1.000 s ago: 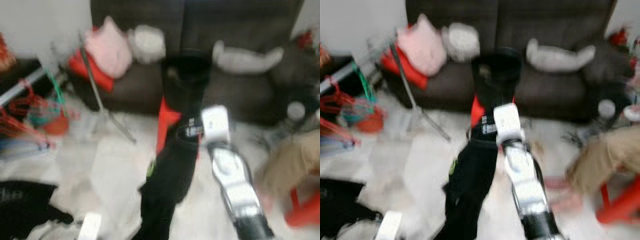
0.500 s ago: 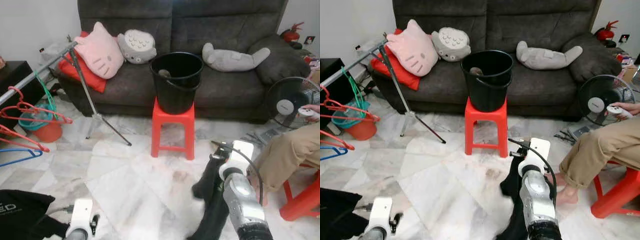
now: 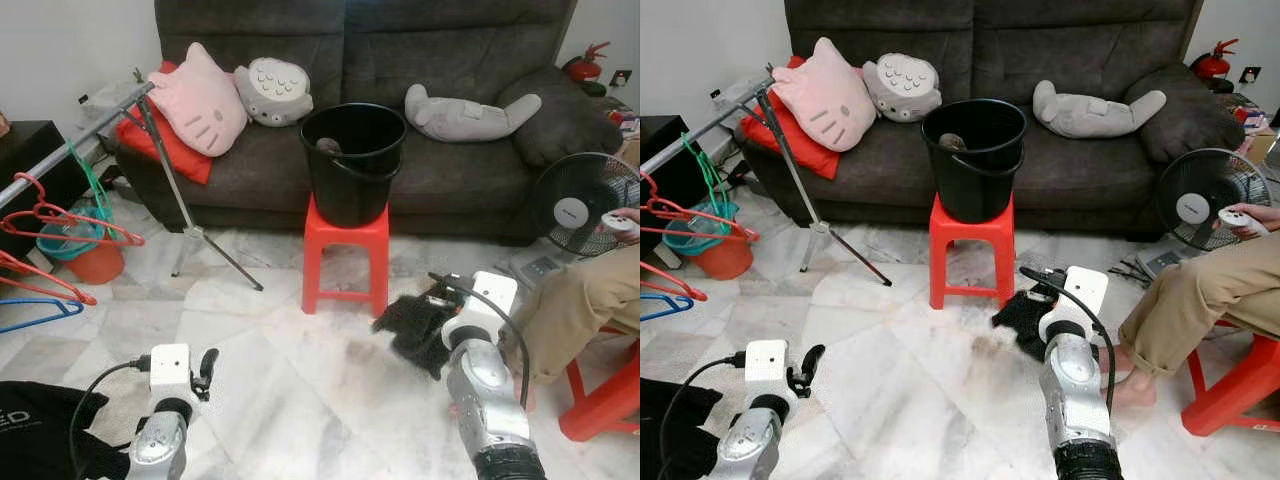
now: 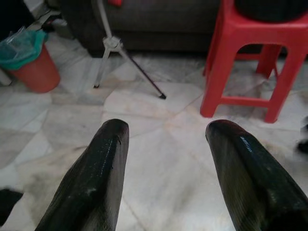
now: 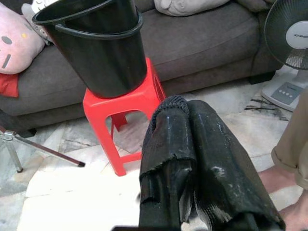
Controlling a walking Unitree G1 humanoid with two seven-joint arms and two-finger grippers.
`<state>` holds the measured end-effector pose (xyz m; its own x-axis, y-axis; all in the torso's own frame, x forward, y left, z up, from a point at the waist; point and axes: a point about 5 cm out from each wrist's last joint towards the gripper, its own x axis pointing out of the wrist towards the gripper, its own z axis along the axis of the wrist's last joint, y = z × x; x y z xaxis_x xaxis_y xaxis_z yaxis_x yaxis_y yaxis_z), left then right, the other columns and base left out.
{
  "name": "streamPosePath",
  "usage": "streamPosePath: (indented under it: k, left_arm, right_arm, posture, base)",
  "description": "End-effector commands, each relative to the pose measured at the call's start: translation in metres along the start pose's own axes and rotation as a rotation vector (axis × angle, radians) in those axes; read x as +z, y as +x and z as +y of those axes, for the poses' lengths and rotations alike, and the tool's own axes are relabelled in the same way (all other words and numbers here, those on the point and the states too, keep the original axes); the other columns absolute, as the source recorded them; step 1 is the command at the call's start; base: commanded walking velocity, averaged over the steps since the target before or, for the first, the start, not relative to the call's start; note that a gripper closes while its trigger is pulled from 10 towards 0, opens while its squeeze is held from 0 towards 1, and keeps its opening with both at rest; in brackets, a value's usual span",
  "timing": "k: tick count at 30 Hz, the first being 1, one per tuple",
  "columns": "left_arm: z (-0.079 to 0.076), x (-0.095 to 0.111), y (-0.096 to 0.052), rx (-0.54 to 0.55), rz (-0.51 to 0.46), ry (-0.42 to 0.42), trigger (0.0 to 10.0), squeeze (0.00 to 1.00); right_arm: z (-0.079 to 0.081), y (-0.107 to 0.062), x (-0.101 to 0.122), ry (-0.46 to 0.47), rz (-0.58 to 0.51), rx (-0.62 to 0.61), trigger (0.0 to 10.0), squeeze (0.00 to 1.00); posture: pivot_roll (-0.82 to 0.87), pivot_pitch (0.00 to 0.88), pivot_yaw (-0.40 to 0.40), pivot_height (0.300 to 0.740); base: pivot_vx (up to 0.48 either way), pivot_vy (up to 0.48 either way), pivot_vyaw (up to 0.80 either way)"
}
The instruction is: Hang hanger
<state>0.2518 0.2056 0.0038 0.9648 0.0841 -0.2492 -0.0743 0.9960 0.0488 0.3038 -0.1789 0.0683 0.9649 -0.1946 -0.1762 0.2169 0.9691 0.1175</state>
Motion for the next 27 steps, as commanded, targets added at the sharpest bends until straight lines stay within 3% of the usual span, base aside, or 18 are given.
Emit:
streamPosePath:
  k: [1,14,27]
  left_arm:
    - [-0.004,0.006,0.001,-0.018,-0.019,0.022,10.0,0.00]
    - [-0.010,0.012,0.002,-0.036,-0.025,0.025,10.0,0.00]
    - [-0.008,0.018,0.002,-0.013,-0.048,-0.020,10.0,0.00]
  right_arm:
    - [0.006,0.001,0.008,0.001,-0.050,0.012,10.0,0.00]
    - [0.014,0.003,0.016,-0.027,-0.106,0.053,10.0,0.00]
    - [0.017,0.003,0.017,-0.047,-0.117,0.068,10.0,0.00]
  posture:
    - [-0.05,0.000,0.066,0.740]
    - [-0.04,0.000,0.057,0.740]
    - [-0.03,0.000,0.051,0.740]
  base:
    - [0.000,0.000,0.00]
    - [0.000,0.000,0.00]
    - [0.000,0.000,0.76]
